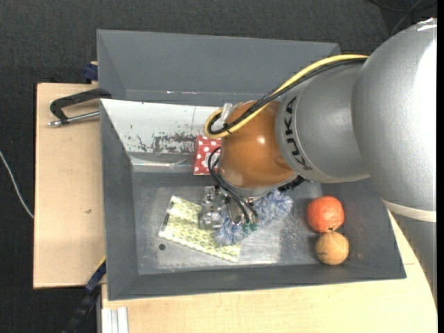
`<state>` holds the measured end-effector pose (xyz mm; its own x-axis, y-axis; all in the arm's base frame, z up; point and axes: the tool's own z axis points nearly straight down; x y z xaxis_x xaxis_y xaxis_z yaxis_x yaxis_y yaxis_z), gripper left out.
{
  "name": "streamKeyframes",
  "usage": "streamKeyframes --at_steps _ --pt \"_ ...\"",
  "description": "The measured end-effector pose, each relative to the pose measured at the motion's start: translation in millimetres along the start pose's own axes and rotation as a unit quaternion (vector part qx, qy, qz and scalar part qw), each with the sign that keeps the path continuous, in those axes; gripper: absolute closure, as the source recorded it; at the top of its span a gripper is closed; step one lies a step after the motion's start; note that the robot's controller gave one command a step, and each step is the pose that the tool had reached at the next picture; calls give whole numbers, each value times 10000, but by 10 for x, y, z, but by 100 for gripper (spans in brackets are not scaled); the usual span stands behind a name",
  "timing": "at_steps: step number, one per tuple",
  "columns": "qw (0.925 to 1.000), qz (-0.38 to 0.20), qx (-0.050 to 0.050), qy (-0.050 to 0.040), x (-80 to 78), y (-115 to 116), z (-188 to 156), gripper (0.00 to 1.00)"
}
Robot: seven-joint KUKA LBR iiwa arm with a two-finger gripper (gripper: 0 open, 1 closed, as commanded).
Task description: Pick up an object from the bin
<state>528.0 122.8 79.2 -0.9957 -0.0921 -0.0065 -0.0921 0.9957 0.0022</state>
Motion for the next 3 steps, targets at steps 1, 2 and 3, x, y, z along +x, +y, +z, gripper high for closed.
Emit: streamKeyframes --at_steps 1,2,3 --pt "10000 5 -4 -34 -10 -3 17 0" --pt "10000 8 -13 -54 -24 4 -1 100" --pt "10000 -10 0 45 49 -38 -247 100"
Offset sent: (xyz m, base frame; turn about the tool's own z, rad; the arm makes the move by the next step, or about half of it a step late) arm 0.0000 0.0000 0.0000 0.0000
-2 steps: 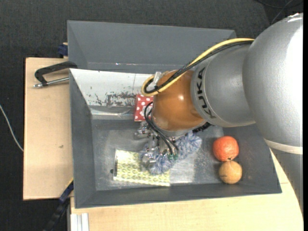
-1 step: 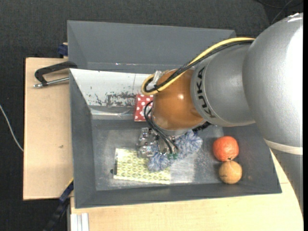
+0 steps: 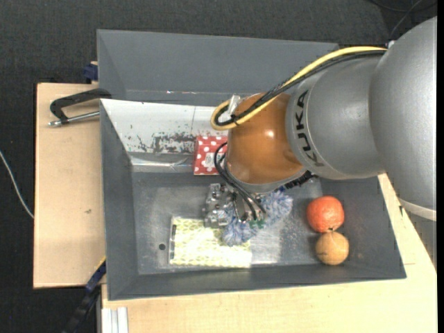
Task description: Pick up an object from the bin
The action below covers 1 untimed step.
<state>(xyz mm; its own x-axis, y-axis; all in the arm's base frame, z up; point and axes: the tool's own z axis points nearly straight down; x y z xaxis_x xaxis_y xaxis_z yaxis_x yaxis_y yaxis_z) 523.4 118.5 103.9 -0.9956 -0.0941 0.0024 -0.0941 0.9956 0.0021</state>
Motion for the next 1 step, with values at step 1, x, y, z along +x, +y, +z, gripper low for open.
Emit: streamKeyframes --at_steps 1 --pt "10000 -16 3 -41 7 -140 -1028 0"
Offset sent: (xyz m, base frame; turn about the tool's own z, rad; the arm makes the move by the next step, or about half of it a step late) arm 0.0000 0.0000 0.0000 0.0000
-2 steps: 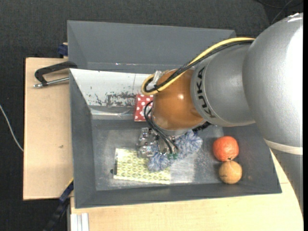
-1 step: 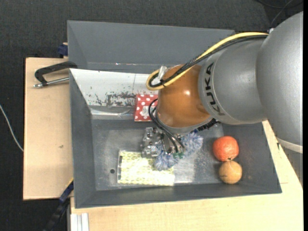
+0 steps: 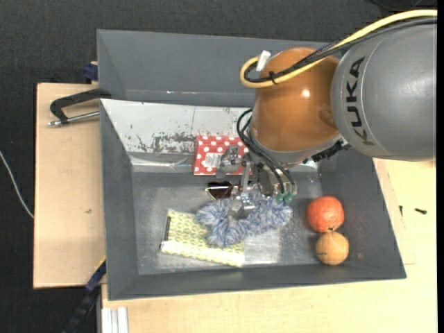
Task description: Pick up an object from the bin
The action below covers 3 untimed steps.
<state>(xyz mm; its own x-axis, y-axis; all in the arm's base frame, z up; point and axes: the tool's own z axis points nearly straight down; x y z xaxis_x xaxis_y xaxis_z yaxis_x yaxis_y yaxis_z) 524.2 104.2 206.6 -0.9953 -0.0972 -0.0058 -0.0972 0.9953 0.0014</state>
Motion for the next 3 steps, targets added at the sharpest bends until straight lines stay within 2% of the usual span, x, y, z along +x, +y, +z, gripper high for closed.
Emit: streamKeyframes --at_steps 1,2,3 --pt "10000 -31 -3 -13 -1 5 39 0" --pt "9965 -836 -1 -11 38 173 1295 100" --pt "9965 -836 -2 -12 38 173 1294 100"
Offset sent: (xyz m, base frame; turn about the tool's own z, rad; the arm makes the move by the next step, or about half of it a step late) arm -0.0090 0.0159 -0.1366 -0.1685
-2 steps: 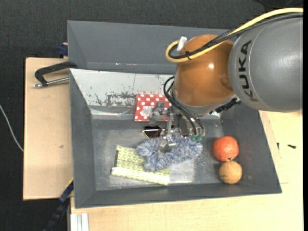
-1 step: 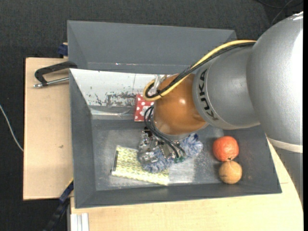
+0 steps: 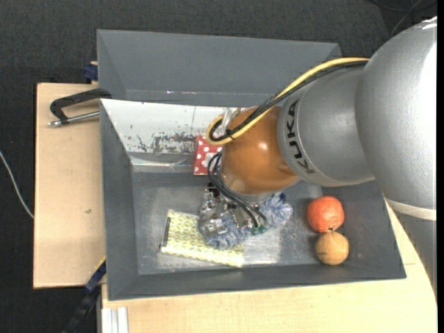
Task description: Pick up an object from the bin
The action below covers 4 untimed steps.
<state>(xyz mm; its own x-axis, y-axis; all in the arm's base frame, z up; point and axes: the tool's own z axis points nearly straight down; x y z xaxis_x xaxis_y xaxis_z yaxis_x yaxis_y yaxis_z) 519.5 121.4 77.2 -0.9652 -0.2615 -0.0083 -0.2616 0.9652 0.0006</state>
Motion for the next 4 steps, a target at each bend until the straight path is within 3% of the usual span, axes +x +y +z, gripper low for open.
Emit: streamKeyframes --at_steps 1,2,3,4 --pt "10000 -73 -2 50 -2 32 -432 100" --pt "9999 -147 2 23 -60 66 -961 100" --pt "9999 -146 1 27 8 174 -1335 100" --pt "9999 -158 -2 22 23 201 -1441 100"
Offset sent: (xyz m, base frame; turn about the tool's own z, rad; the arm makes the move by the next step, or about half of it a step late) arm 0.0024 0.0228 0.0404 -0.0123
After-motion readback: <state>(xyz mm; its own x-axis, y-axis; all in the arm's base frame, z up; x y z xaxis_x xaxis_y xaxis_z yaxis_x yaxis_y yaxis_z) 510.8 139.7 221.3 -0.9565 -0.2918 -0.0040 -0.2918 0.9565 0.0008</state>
